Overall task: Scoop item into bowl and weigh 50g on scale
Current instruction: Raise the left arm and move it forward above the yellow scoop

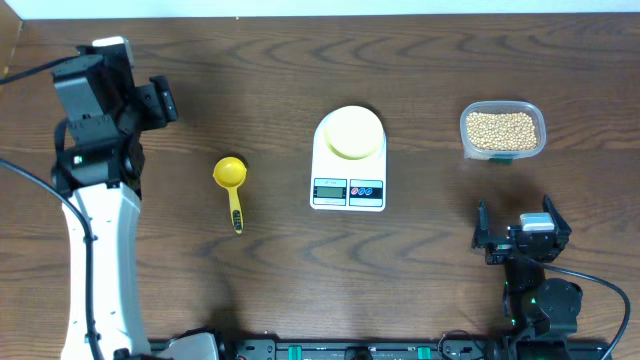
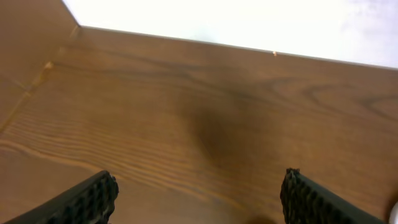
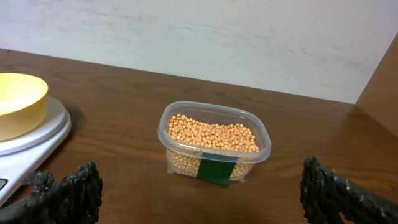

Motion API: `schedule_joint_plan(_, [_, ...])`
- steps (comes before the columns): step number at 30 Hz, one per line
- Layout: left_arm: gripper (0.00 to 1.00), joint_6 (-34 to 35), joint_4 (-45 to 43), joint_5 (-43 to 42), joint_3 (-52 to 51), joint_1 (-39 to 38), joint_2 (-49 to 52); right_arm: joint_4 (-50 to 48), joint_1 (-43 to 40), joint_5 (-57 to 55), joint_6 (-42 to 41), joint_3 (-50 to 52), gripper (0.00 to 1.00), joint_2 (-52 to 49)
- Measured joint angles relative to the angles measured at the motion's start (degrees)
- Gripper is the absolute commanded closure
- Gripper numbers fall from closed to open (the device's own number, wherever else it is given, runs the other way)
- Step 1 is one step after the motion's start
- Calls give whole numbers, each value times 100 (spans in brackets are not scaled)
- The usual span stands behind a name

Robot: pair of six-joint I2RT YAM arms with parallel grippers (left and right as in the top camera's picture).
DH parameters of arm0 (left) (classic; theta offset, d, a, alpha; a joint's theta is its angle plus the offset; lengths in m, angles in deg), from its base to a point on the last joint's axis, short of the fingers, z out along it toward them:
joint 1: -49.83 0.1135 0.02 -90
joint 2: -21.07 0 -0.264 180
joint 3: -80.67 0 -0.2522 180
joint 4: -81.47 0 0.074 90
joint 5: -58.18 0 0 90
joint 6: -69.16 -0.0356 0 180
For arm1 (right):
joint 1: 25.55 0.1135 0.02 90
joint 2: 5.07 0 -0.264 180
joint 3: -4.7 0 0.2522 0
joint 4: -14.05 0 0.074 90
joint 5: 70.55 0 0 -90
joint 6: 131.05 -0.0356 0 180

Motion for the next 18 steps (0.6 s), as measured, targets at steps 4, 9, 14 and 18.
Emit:
schedule_joint_plan(4, [14, 2, 426, -127, 310, 0, 275, 0, 0, 0, 0, 0, 1, 0])
schedule_joint_plan(9, [14, 0, 951, -225, 769, 0, 647, 0, 0, 0, 0, 0, 1, 0])
schedule_joint_plan(14, [14, 0, 1143, -452, 1058, 0, 933, 0, 0, 0, 0, 0, 1, 0])
schedule_joint_plan(18, [14, 2, 1401, -568, 1217, 0, 1084, 0, 0, 0, 0, 0, 1, 0])
